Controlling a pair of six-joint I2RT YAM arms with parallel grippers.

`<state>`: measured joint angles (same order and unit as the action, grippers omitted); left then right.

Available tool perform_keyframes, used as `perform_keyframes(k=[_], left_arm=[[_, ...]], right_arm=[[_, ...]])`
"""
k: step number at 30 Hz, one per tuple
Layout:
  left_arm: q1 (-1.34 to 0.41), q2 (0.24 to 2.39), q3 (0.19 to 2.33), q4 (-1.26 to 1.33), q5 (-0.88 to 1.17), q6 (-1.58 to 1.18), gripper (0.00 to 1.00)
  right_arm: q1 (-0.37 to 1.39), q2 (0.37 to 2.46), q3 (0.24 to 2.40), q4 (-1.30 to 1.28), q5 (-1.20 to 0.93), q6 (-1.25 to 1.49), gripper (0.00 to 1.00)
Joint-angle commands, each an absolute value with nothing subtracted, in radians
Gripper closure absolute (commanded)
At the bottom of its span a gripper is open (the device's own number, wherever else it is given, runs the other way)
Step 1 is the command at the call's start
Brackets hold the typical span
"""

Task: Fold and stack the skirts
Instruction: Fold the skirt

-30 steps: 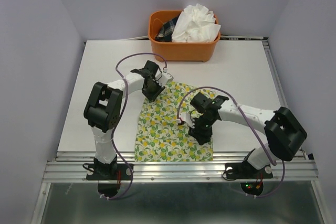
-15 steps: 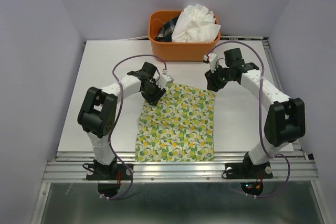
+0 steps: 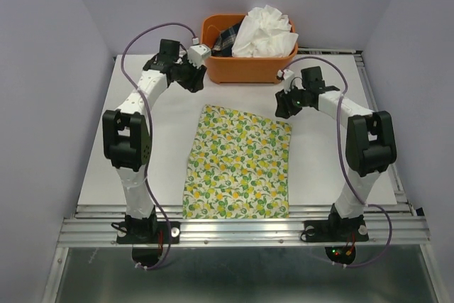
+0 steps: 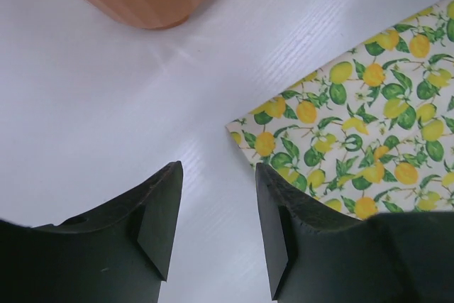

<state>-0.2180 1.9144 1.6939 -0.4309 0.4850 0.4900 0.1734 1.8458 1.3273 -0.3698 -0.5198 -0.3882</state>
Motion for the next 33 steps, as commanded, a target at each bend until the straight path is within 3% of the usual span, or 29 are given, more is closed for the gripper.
perform_keyframes(k=[1,14,30,33], left_arm=[[-0.199,2.042,1.796,-0.465,0.571,0.500,0.44],[-0.192,2.263,1.960,-0.472,0.660,0.580,0.44],[-0.202,2.290,1.799,-0.495,0.647,0.624,0.43],[-0.212,2.299,1.784,-0.494,0.637,0.623,0.49]], right_arm=[[0.137,1.893,1.355,-0.281,-0.506,-0.367,0.49],[0.106,1.911,1.310,-0.376,-0.557,-0.431,0.40],[0.097,1.960,1.341,-0.555,-0.534,-0.552,0.36],[0.097,1.963,1.338,-0.555,-0.529,-0.558,0.38]])
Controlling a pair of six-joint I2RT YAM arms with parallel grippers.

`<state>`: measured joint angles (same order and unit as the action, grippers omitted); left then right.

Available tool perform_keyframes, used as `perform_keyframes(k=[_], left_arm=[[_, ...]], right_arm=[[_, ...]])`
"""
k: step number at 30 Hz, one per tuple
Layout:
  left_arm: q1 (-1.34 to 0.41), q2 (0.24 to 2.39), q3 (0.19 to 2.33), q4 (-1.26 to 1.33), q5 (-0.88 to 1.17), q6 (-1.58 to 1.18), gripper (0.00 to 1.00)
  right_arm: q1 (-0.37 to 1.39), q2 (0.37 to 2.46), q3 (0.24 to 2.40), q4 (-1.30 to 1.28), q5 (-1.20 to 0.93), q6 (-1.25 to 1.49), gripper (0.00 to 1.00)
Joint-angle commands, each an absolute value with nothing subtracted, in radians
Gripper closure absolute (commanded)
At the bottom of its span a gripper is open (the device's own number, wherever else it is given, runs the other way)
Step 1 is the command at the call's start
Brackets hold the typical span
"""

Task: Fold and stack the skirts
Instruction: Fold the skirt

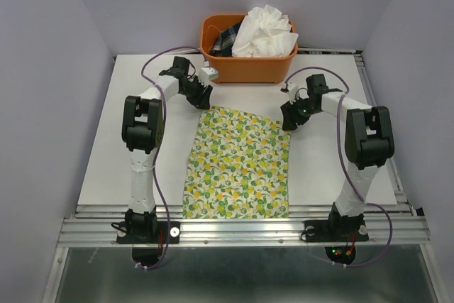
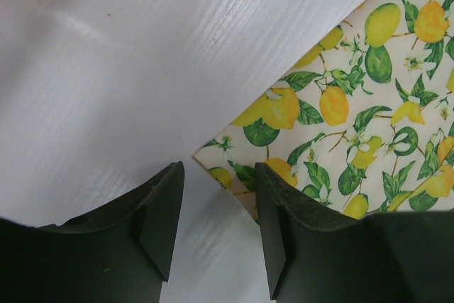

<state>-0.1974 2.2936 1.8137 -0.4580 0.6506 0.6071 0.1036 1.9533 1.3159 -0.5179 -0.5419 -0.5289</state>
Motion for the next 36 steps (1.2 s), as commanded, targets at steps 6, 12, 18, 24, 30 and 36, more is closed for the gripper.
perform_keyframes(k=[6,12,18,24,30,36], left_arm=[[-0.238,2.283,1.749,-0.497,0.624,0.652,0.64],[-0.253,2.263,1.740,-0.505,0.595,0.680,0.75],[-0.276,2.255,1.749,-0.517,0.554,0.727,0.95],[-0.288,2.186,1.700,-0.468,0.520,0.736,1.00],[-0.275,2.097,1.648,-0.376,0.499,0.698,1.00],[-0.232,2.030,1.663,-0.272,0.460,0.624,1.00]], right_arm=[[0.097,1.970,1.338,-0.554,-0.532,-0.575,0.45],[0.097,1.968,1.327,-0.555,-0.535,-0.597,0.49],[0.097,1.959,1.315,-0.558,-0.538,-0.615,0.56],[0.097,1.954,1.322,-0.557,-0.540,-0.601,0.74],[0.097,1.931,1.336,-0.545,-0.523,-0.575,0.99],[0.097,1.881,1.348,-0.469,-0.444,-0.542,0.99]])
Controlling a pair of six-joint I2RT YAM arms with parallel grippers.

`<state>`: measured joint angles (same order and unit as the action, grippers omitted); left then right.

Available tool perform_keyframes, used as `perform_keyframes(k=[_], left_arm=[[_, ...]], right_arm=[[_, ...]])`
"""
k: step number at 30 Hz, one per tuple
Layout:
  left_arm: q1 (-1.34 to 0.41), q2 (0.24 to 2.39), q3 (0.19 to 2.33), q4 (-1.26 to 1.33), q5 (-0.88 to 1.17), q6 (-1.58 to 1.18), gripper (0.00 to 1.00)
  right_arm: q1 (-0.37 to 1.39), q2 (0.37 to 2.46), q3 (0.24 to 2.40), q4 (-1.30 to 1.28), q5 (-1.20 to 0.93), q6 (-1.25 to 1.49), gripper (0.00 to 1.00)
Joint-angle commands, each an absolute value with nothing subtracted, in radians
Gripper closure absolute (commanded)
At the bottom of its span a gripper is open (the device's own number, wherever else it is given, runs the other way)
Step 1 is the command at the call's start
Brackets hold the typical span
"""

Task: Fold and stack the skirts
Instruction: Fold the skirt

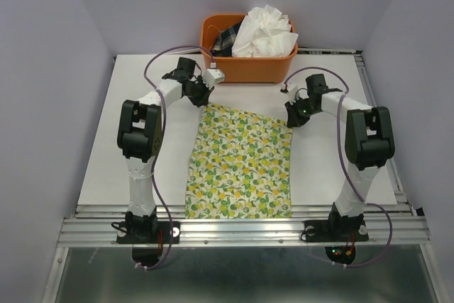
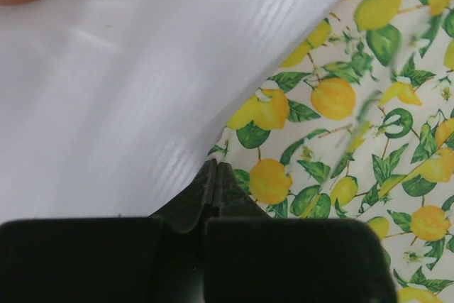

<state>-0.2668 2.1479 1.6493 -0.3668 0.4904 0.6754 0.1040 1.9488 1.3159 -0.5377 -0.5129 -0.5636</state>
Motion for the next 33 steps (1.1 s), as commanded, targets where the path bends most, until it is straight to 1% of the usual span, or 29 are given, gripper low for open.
perform_keyframes(k=[1,5,10,15,18,22,26,30,33], left_arm=[[-0.226,2.014,1.666,-0.247,0.456,0.618,1.00],[-0.204,1.994,1.698,-0.218,0.459,0.601,1.00],[-0.201,2.023,1.770,-0.259,0.474,0.621,1.00],[-0.196,2.033,1.828,-0.229,0.459,0.626,1.00],[-0.192,2.020,1.850,-0.219,0.479,0.633,1.00],[-0.189,1.976,1.833,-0.225,0.509,0.656,1.00],[-0.184,1.892,1.741,-0.244,0.557,0.713,1.00],[-0.184,1.743,1.538,-0.242,0.607,0.808,1.00],[-0.184,1.663,1.392,-0.242,0.621,0.848,1.00]], right_arm=[[0.097,1.879,1.356,-0.466,-0.436,-0.541,0.99],[0.097,1.870,1.379,-0.460,-0.417,-0.534,1.00],[0.097,1.868,1.430,-0.433,-0.397,-0.506,0.99],[0.097,1.873,1.499,-0.385,-0.342,-0.495,0.99],[0.097,1.876,1.549,-0.387,-0.344,-0.495,0.99],[0.097,1.850,1.552,-0.388,-0.374,-0.511,0.99],[0.097,1.773,1.480,-0.399,-0.443,-0.555,0.99],[0.097,1.662,1.353,-0.432,-0.549,-0.641,0.99],[0.097,1.606,1.283,-0.436,-0.587,-0.693,0.99]])
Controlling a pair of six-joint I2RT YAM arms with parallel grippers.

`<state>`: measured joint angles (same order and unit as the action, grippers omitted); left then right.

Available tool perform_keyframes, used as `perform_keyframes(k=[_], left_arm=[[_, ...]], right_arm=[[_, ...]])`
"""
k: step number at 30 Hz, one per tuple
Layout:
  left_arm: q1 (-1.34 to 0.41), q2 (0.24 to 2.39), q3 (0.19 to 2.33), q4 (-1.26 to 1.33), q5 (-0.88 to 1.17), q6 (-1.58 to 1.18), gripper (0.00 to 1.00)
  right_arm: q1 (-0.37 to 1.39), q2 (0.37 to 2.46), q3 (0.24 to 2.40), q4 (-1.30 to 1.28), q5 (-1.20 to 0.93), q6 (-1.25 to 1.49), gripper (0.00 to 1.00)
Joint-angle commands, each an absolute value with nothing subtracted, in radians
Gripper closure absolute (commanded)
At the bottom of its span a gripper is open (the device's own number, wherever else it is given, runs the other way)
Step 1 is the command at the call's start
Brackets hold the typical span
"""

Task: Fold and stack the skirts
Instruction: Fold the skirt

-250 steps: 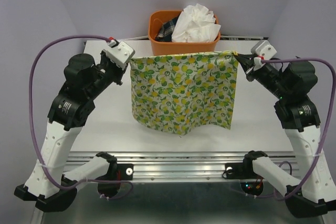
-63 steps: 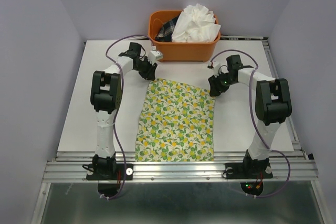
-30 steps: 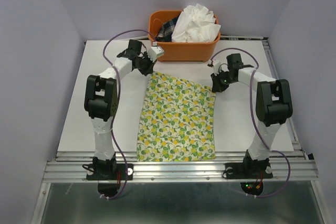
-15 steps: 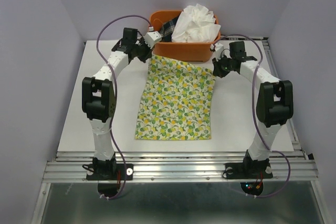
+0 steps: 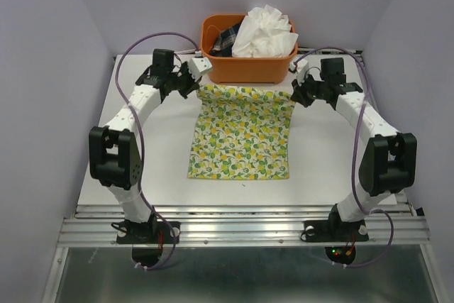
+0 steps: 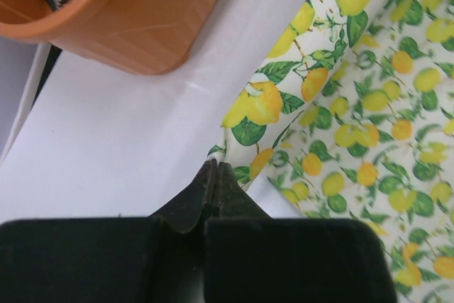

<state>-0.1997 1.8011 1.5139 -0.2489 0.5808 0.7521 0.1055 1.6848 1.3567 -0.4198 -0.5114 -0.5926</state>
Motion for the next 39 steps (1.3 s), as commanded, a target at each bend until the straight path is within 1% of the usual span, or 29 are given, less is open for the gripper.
perform_keyframes(k=[1,2,3,8,9,10,11,12,13,14,16,19,21,23,25,27,28,29,32,39], left_arm=[[-0.184,1.613,1.356,-0.244,0.624,0.877,1.00],[-0.186,1.589,1.279,-0.238,0.621,0.893,1.00],[-0.186,1.566,1.238,-0.235,0.614,0.911,1.00],[-0.195,1.424,1.027,-0.229,0.610,1.031,1.00],[-0.207,1.376,0.953,-0.229,0.611,1.054,1.00],[-0.215,1.350,0.915,-0.218,0.604,1.077,1.00],[-0.228,1.327,0.840,-0.213,0.594,1.112,1.00],[-0.230,1.303,0.806,-0.213,0.592,1.130,0.95],[-0.232,1.260,0.780,-0.218,0.589,1.150,0.88],[-0.233,1.240,0.735,-0.247,0.584,1.201,0.79],[-0.236,1.171,0.707,-0.261,0.560,1.213,0.63],[-0.239,1.112,0.703,-0.326,0.551,1.235,0.55],[-0.245,1.112,0.725,-0.354,0.545,1.232,0.53],[-0.268,1.141,0.751,-0.386,0.531,1.217,0.52],[-0.290,1.193,0.762,-0.390,0.499,1.192,0.53],[-0.327,1.233,0.781,-0.390,0.477,1.154,0.55],[-0.340,1.274,0.790,-0.394,0.460,1.143,0.58],[-0.353,1.293,0.804,-0.405,0.457,1.125,0.59],[-0.393,1.357,0.819,-0.400,0.433,1.100,0.59],[-0.411,1.485,0.879,-0.400,0.374,1.109,0.58]], right_arm=[[0.097,1.571,1.260,-0.448,-0.616,-0.740,0.99],[0.097,1.553,1.215,-0.457,-0.632,-0.770,0.99],[0.097,1.537,1.189,-0.478,-0.662,-0.831,0.97],[0.097,1.416,1.014,-0.499,-0.718,-0.985,0.96],[0.106,1.398,0.952,-0.497,-0.729,-1.032,0.91],[0.106,1.379,0.921,-0.508,-0.742,-1.064,0.79],[0.120,1.343,0.893,-0.527,-0.755,-1.093,0.30],[0.133,1.324,0.865,-0.544,-0.762,-1.106,0.18],[0.146,1.303,0.814,-0.551,-0.750,-1.108,0.12],[0.156,1.284,0.793,-0.549,-0.741,-1.101,0.10],[0.167,1.232,0.766,-0.542,-0.723,-1.066,0.09],[0.167,1.206,0.796,-0.603,-0.722,-1.065,0.12],[0.167,1.207,0.811,-0.635,-0.726,-1.057,0.17],[0.204,1.210,0.824,-0.658,-0.712,-1.022,0.20],[0.241,1.212,0.816,-0.628,-0.681,-0.967,0.25],[0.307,1.216,0.796,-0.600,-0.623,-0.942,0.30],[0.330,1.219,0.789,-0.568,-0.583,-0.908,0.33],[0.375,1.232,0.782,-0.552,-0.563,-0.894,0.34],[0.425,1.284,0.781,-0.508,-0.493,-0.851,0.36],[0.462,1.396,0.810,-0.460,-0.430,-0.844,0.40]])
